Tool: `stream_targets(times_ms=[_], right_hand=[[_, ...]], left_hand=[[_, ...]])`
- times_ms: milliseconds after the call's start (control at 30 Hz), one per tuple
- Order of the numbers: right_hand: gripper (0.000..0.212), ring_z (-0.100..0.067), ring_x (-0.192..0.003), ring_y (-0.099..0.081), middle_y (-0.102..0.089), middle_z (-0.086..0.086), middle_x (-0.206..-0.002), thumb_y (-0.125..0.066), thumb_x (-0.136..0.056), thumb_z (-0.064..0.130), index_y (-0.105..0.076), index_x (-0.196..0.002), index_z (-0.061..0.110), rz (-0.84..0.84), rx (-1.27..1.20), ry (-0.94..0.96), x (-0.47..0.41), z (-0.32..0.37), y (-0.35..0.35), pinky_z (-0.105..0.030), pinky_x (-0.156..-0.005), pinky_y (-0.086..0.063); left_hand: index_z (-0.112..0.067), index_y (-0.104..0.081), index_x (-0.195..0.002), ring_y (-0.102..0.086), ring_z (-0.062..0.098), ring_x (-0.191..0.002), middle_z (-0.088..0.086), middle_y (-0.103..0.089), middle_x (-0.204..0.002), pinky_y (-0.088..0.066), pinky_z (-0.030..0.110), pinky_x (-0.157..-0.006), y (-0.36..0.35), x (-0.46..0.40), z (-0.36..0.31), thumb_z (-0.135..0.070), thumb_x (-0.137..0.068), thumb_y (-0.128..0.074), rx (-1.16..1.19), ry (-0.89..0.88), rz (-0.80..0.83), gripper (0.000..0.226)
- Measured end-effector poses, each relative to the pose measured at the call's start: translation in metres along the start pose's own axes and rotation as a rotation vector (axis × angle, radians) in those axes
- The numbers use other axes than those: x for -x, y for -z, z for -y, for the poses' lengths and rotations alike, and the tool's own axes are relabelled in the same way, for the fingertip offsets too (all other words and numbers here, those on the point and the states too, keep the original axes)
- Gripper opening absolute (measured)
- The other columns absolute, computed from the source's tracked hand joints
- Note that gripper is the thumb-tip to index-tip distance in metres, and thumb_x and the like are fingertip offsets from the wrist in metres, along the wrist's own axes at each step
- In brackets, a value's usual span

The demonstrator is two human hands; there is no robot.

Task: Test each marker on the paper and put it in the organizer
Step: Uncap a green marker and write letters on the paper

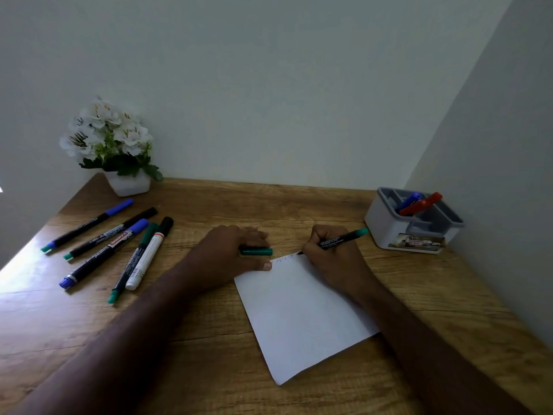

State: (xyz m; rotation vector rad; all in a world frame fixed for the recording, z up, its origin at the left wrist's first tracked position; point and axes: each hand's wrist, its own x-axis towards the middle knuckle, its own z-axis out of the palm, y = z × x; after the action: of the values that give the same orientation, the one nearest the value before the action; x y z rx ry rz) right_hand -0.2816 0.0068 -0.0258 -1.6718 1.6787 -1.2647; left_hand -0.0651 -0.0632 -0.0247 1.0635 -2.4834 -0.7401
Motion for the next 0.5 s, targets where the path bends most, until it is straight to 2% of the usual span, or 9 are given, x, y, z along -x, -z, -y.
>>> stream_targets(times_ms=[133,367,500], right_hand=[[0.025,-0.001,-0.047,-0.037,-0.044,0.000,-0.054,-0.059,-0.079,-0.009,-0.045,-0.059,-0.006,-0.022,-0.024,-0.005,0.0002,0.0000,0.0015,-0.011,-0.046,-0.030],[0.023,0.003,-0.048,-0.048,-0.048,0.000,-0.056,-0.059,-0.081,-0.008,-0.047,-0.061,-0.009,0.001,0.001,0.005,0.0001,-0.0002,0.0003,-0.008,-0.048,-0.033],[0.027,0.000,-0.048,-0.040,-0.046,0.008,-0.051,-0.059,-0.081,-0.006,-0.048,-0.058,0.002,-0.027,-0.018,0.000,-0.0005,-0.0024,0.0011,-0.012,-0.047,-0.032]], left_hand=[[-0.031,-0.060,-0.130,-0.035,0.003,-0.139,-0.015,-0.050,-0.144,-0.028,0.027,-0.113,0.0002,0.0002,-0.0011,-0.046,-0.079,-0.074,0.009,0.002,-0.010,0.054],[-0.031,-0.060,-0.130,-0.035,0.004,-0.139,-0.014,-0.049,-0.145,-0.029,0.029,-0.114,0.0006,-0.0005,-0.0027,-0.045,-0.081,-0.074,-0.001,0.014,-0.004,0.054],[-0.031,-0.061,-0.129,-0.036,0.004,-0.139,-0.014,-0.050,-0.144,-0.031,0.033,-0.116,0.0004,-0.0004,-0.0018,-0.046,-0.079,-0.075,0.009,0.013,-0.007,0.054]])
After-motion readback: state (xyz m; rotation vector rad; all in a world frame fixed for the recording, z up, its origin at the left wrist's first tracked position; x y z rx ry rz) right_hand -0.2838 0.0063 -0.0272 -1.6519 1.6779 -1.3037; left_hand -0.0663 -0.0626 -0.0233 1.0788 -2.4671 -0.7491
